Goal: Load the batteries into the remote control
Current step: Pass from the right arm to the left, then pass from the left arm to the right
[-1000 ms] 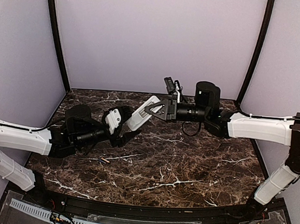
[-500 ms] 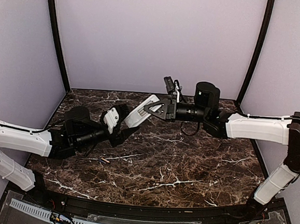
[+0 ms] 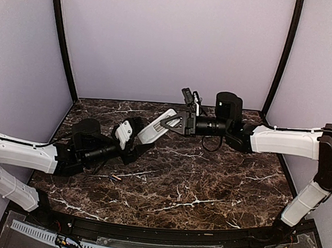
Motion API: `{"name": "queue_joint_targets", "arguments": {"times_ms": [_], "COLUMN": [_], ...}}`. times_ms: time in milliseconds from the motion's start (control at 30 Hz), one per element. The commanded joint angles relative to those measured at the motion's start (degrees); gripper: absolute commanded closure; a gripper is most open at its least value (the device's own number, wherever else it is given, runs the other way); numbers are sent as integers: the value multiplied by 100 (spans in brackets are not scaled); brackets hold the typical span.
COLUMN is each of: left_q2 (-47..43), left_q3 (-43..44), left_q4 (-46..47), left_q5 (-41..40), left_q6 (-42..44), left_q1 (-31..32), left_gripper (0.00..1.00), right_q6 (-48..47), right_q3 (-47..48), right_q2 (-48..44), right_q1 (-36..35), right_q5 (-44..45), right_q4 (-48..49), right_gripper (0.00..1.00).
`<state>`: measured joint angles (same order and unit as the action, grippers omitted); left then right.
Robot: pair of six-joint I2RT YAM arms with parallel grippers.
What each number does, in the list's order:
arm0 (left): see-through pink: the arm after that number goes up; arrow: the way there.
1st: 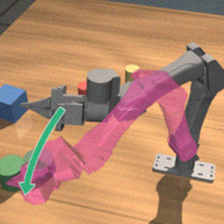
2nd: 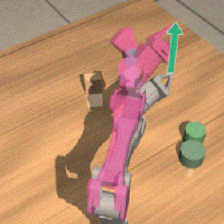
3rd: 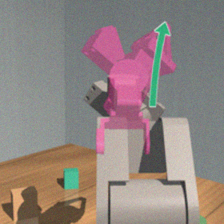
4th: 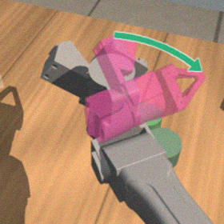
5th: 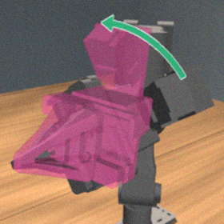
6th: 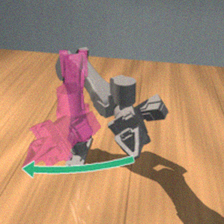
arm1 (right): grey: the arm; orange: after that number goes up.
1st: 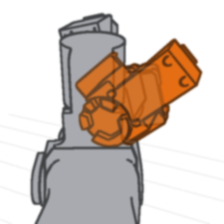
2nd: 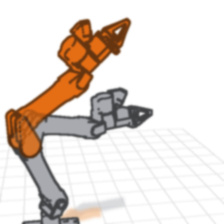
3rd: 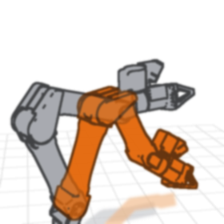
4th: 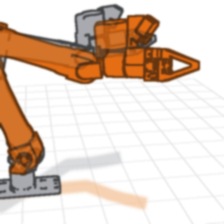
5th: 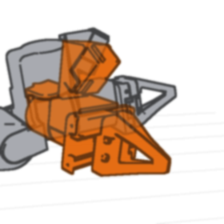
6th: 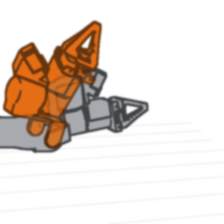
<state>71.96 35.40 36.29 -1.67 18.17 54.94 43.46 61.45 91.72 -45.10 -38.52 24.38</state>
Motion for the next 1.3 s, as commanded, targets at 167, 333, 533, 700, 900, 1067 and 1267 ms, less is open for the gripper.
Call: {"name": "queue_joint_targets", "arguments": {"times_ms": [167,333,533,700,900,1067,1267], "left_q2": [-181,-111,-76,-34,-165,-329,-337], "left_q3": [-159,-131,-138,-143,94,141,329], "left_q4": [-162,-167,-47,9,-546,-819,-1002], "left_q5": [128,125,127,150,1019,2267,3065], "left_q6": [-267,-83,-140,-197,-925,-2093,-2339], "left_q1": [17,18,19,17,15,-174,-335], "left_gripper": [100,100,100,100,60,31,41], "right_q6": [-733,-646,-541,-594,-1618,-3411,-4556], "right_q3": [295,385,459,468,786,1258,1418], "right_q2": [74,208,396,361,198,-26,-370], "right_q1": [133,133,66,54,72,72,70], "right_q5": [-490,-815,-1080,-1168,-1507,-1972,-2281], "right_q4": [-735,-552,-447,-478,-1443,-3159,-3920], "right_gripper": [49,58,69,93,100,100,100]}}
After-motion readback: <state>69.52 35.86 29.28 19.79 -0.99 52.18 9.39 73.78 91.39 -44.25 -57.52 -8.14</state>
